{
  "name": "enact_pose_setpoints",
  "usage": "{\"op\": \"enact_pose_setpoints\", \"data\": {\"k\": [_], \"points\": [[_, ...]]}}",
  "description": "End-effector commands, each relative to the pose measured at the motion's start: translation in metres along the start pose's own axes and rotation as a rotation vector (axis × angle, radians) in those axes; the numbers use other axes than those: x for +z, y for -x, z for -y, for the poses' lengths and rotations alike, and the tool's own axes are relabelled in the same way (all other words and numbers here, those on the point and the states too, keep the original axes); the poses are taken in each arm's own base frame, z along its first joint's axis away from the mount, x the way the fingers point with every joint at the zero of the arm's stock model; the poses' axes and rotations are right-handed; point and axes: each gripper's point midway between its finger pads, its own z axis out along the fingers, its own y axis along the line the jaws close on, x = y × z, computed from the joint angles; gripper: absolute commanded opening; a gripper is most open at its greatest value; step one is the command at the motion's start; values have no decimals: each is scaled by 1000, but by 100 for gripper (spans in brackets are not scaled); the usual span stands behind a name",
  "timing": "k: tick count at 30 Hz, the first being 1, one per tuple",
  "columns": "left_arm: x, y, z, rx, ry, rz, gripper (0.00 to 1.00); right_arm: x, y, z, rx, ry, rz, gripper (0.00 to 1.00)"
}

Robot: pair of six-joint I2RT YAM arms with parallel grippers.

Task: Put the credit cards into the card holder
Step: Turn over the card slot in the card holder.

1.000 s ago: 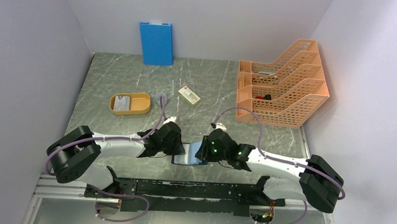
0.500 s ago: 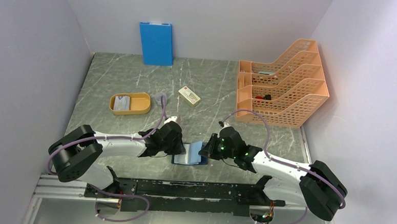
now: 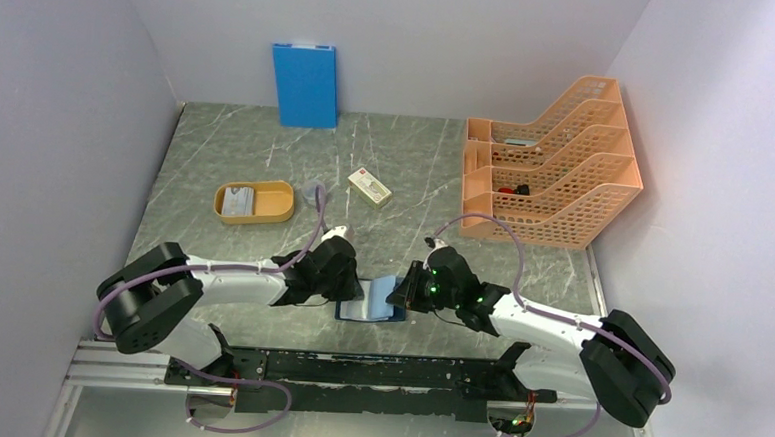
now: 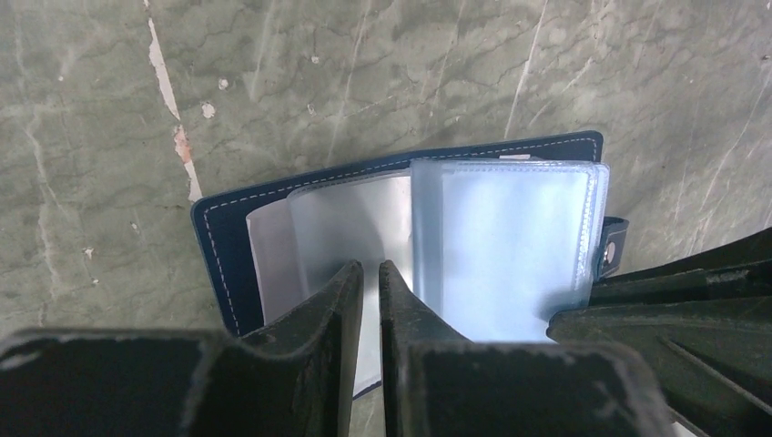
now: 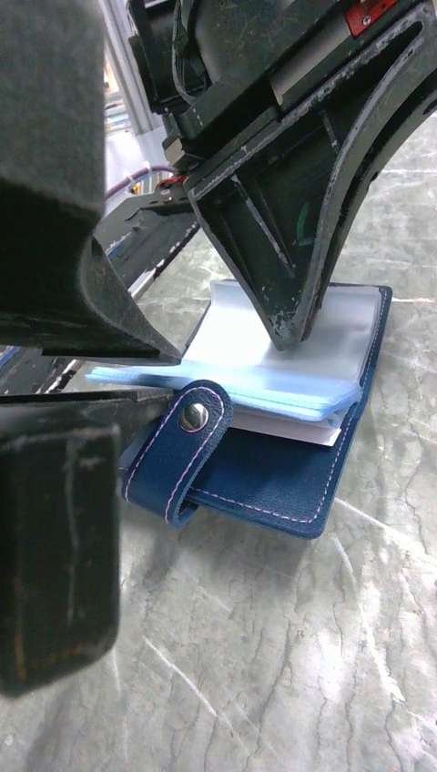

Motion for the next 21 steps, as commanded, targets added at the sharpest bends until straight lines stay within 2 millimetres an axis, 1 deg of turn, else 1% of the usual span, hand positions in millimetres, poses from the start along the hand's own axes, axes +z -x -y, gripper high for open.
{"op": "enact_pose_setpoints", "data": {"k": [1,4,6,8,9,12,14,16,18,20,21], "points": [[6,-16,-23,37,79,-48,19,-2,11,-11,-16,36,31,16],[6,-16,-22,36,78,-49,19,2,5,-4,-11,7,5,5],[5,-14,-20,35,69,-44,19,5,3,-1,-6,-6,-10,1],[2,-12,-15,35,53,-40,21,6,2,2,-5,-22,-14,0],[2,-8,-8,34,26,-27,23,7,2,3,-6,-26,-15,0],[-4,-2,7,37,-36,-11,34,8,2,4,-5,-34,-17,0],[-9,2,19,44,-80,2,43,8,2,5,-3,-38,-18,0],[-14,6,30,60,-108,15,50,9,2,6,-2,-41,-19,0],[-17,9,40,82,-120,26,55,9,1,7,-1,-46,-20,0],[-17,11,46,113,-107,32,57,10,1,7,-1,-47,-21,0],[-14,8,43,130,-75,21,57,10,1,8,-2,-48,-21,0]]}}
